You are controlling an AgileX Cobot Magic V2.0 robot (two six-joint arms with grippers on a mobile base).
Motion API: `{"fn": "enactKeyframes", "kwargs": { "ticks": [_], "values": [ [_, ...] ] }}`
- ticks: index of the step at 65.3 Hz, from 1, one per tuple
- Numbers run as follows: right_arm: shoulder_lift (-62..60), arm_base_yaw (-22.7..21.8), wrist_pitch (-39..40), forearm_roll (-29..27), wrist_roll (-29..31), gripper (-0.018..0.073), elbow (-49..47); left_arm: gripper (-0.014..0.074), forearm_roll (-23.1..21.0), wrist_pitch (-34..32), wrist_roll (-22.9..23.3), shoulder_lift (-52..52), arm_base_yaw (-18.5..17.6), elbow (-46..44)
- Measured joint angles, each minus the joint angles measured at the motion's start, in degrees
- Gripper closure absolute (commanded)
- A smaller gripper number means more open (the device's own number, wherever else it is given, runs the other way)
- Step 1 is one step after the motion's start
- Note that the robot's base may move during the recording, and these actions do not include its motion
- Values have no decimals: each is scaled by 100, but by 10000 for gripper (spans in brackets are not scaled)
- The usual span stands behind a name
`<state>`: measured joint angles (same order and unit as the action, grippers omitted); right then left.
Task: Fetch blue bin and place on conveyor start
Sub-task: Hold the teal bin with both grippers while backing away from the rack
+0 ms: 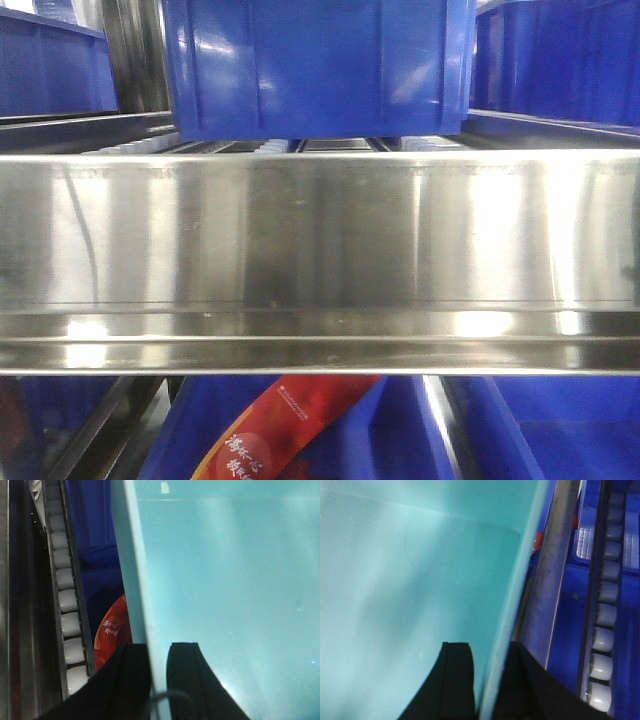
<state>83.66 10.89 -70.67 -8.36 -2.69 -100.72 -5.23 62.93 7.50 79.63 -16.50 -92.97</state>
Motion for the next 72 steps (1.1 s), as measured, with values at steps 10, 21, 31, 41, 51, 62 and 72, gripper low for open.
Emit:
{"fn": "enactKeyframes", "kwargs": {
  "ticks": [10, 21, 31, 41, 51, 62, 72],
  "values": [
    [0, 0, 53, 0, 0, 711, 0, 708, 0, -13, 0, 0, 0, 0],
    [0, 0, 264, 0, 0, 711, 0, 708, 36, -222, 0, 0, 0, 0],
    [0, 0, 570, 35, 0, 711, 0, 708, 94, -588, 0, 0, 0, 0],
    [0, 0, 901, 92, 0, 711, 0, 708, 147, -1035, -11, 0, 0, 0],
    [0, 0, 1199, 113, 0, 711, 0, 708, 185, -1532, -45, 0, 0, 0],
    [0, 0, 1499, 146, 0, 711, 0, 708, 245, -2063, -82, 0, 0, 0],
    [0, 0, 1655, 146, 0, 711, 0, 708, 270, -2412, -124, 0, 0, 8]
  ]
}}
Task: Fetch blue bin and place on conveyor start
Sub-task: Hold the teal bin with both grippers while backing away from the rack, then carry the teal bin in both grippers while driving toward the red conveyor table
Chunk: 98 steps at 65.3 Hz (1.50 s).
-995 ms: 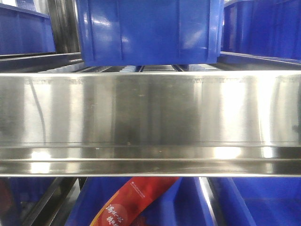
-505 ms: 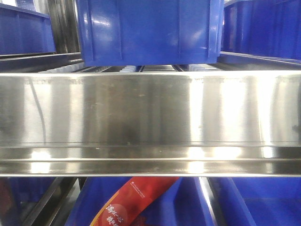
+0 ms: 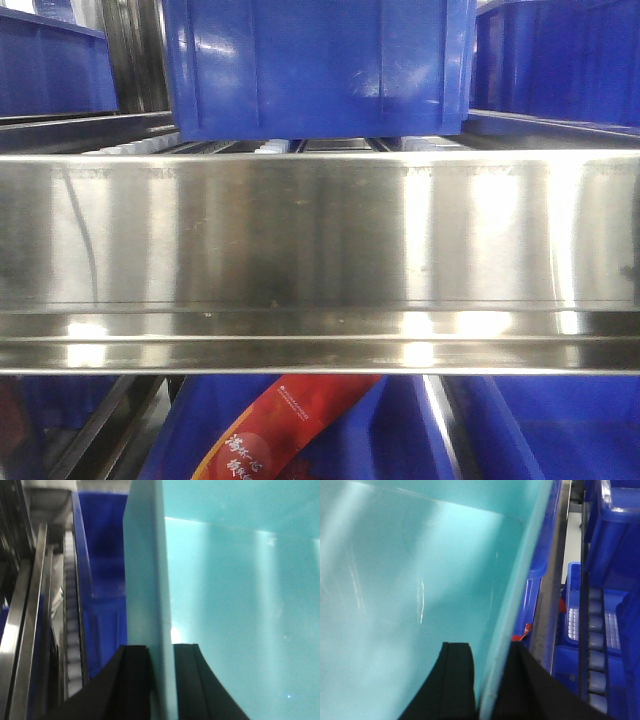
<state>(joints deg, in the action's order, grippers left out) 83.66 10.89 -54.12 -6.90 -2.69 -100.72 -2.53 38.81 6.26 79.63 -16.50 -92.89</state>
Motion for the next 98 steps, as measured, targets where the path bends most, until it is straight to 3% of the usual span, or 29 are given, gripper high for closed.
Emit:
{"fn": "enactKeyframes", "kwargs": {
  "ticks": [49, 98],
  "values": [
    [0, 0, 1001, 2, 26, 711, 0, 708, 45, -226, -24, -13, 26, 0],
    [0, 0, 1081, 2, 50, 711, 0, 708, 34, -268, -13, -13, 26, 0]
  ]
}}
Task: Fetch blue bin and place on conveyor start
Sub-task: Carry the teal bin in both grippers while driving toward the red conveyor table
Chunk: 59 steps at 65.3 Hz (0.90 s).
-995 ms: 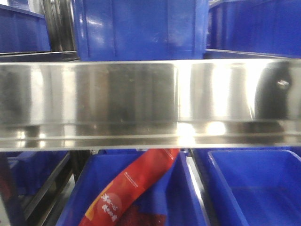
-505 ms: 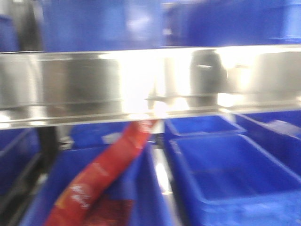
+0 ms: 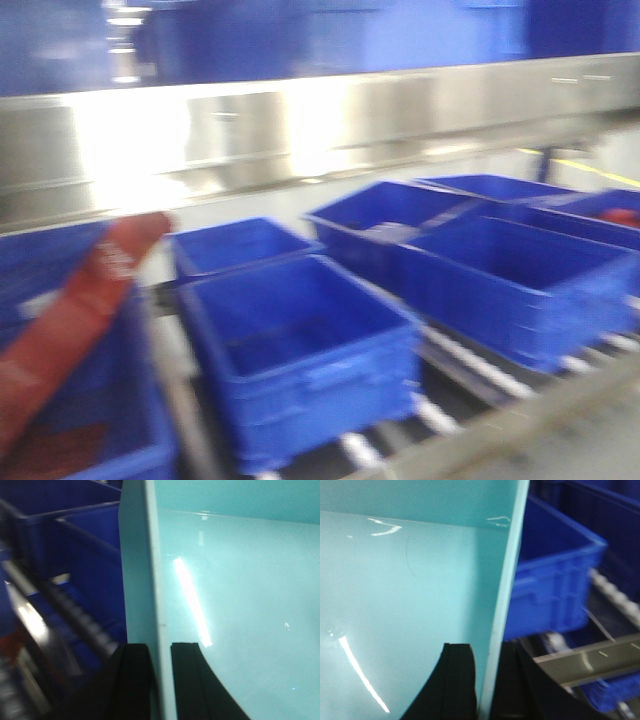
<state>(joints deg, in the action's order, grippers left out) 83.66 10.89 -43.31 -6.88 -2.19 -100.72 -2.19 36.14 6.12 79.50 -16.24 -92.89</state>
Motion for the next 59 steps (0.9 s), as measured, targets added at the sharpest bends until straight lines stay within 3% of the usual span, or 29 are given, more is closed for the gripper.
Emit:
{"fn": "enactKeyframes", "kwargs": {
  "ticks": [59],
  "values": [
    [0, 0, 41, 0, 0, 711, 0, 708, -11, -19, 0, 10, 0, 0]
  ]
}}
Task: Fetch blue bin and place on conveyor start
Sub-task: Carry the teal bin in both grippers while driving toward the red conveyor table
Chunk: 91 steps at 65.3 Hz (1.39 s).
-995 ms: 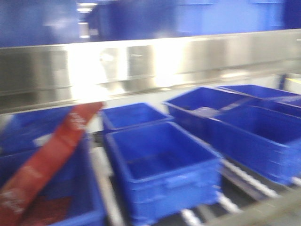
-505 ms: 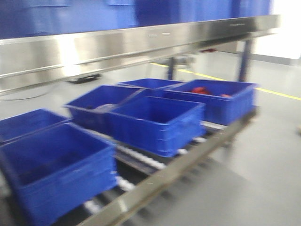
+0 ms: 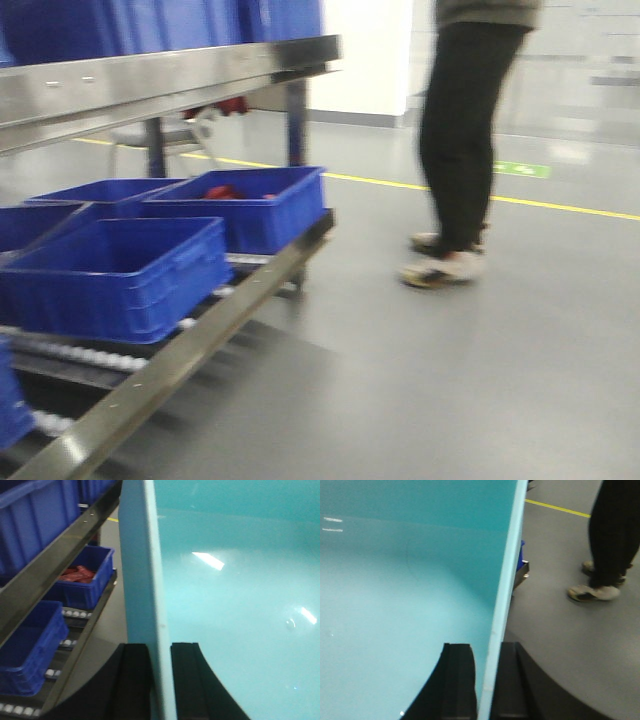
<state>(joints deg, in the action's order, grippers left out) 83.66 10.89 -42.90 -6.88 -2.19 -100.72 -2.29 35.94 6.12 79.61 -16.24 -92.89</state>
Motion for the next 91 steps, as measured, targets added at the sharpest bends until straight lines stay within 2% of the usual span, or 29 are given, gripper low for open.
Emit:
{"fn": "enactKeyframes", "kwargs": {
  "ticks": [91],
  "values": [
    [-25, 0, 0, 19, 0, 711, 0, 708, -20, 0, 10, 0, 0, 0]
  ]
}}
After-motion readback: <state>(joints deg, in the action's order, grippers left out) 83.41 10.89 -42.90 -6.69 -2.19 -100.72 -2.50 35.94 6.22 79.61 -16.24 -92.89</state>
